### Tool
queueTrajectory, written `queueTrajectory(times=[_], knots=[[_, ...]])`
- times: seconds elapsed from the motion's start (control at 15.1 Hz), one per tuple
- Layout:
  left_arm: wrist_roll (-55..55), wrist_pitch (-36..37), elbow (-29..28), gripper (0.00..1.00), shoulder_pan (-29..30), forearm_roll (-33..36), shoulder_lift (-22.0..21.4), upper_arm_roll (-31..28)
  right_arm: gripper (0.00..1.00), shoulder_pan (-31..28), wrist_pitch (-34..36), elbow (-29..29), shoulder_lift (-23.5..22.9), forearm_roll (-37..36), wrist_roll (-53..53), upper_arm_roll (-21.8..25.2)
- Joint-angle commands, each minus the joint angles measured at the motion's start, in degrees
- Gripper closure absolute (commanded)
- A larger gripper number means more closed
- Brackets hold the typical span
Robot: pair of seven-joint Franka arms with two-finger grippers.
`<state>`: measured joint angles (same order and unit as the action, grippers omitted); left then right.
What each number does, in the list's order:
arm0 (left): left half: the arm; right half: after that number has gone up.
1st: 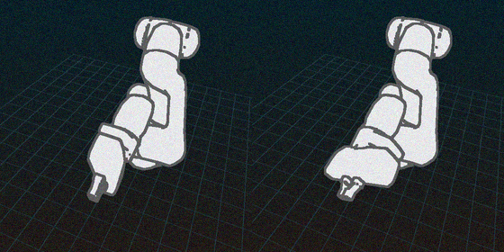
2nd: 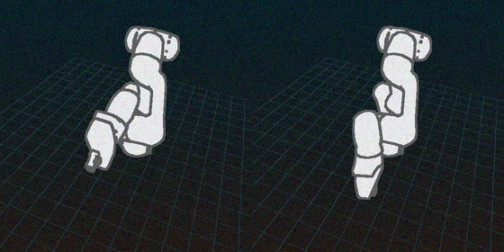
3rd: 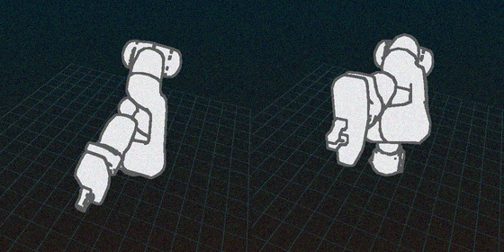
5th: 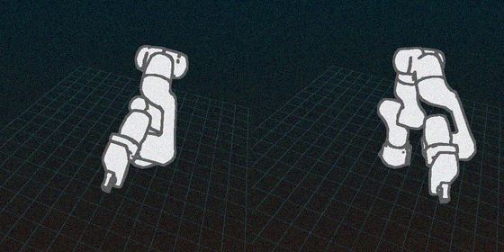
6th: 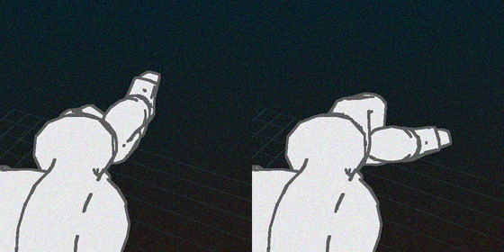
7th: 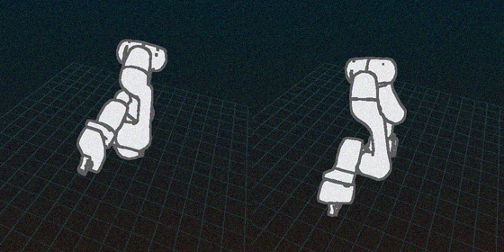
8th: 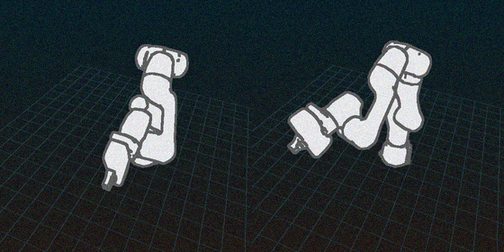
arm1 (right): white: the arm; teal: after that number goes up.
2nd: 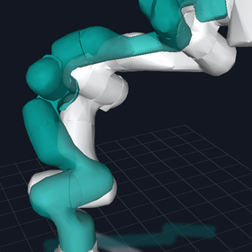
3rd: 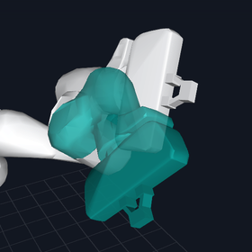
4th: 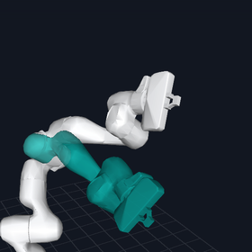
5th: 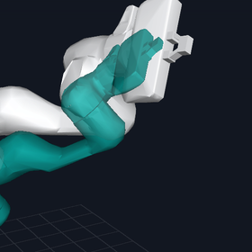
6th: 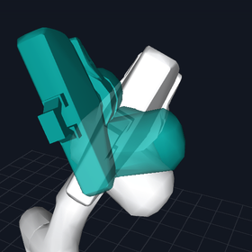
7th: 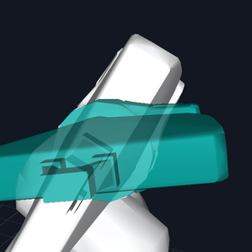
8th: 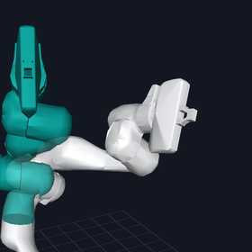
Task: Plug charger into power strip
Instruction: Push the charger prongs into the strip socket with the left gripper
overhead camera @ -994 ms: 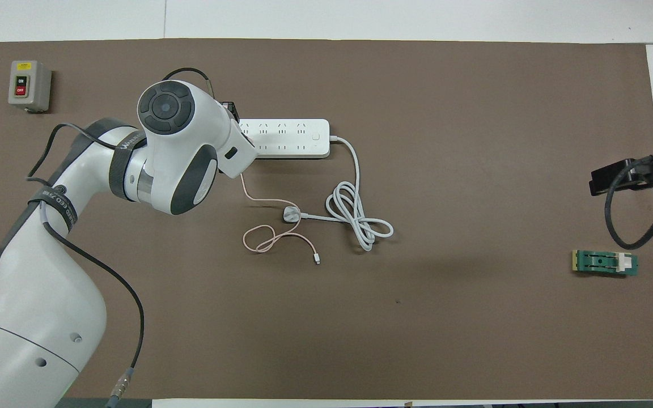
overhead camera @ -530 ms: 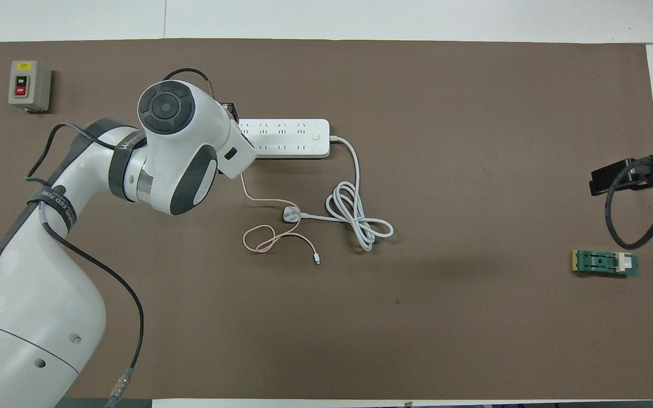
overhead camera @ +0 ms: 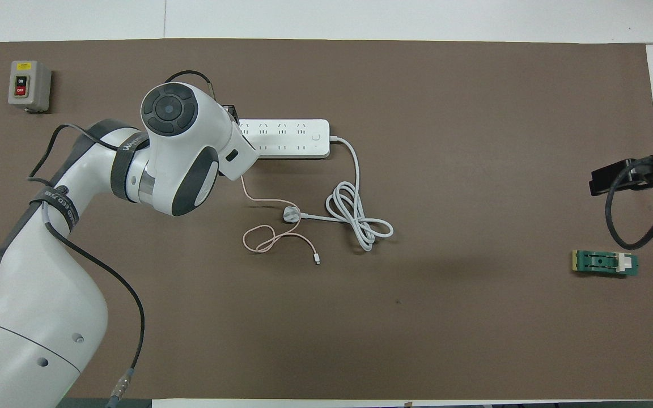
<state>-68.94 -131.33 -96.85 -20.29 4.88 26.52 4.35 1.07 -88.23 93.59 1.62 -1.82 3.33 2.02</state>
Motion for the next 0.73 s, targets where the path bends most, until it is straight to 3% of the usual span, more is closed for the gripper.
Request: queueTrajectory(times=[0.0, 0.46, 0.66], knots=[[1.0, 5.46, 2.36, 1.0, -1.85, 0.92, 1.42, -0.48, 0.0, -0.98, -0.36, 0.63, 0.84, 0.94, 0.81, -0.52], [0.65, 4.07, 2.55, 1.0, -1.85, 3.2, 2.74, -0.57, 0.0, -0.98, -0.45, 0.63, 0.84, 1.03, 0.81, -0.61], [-0.92, 5.11, 5.08, 1.0, -1.15, 3.82, 5.37, -0.05, 0.0, -0.98, -0.45, 0.63, 0.84, 2.08, 0.81, -0.52]])
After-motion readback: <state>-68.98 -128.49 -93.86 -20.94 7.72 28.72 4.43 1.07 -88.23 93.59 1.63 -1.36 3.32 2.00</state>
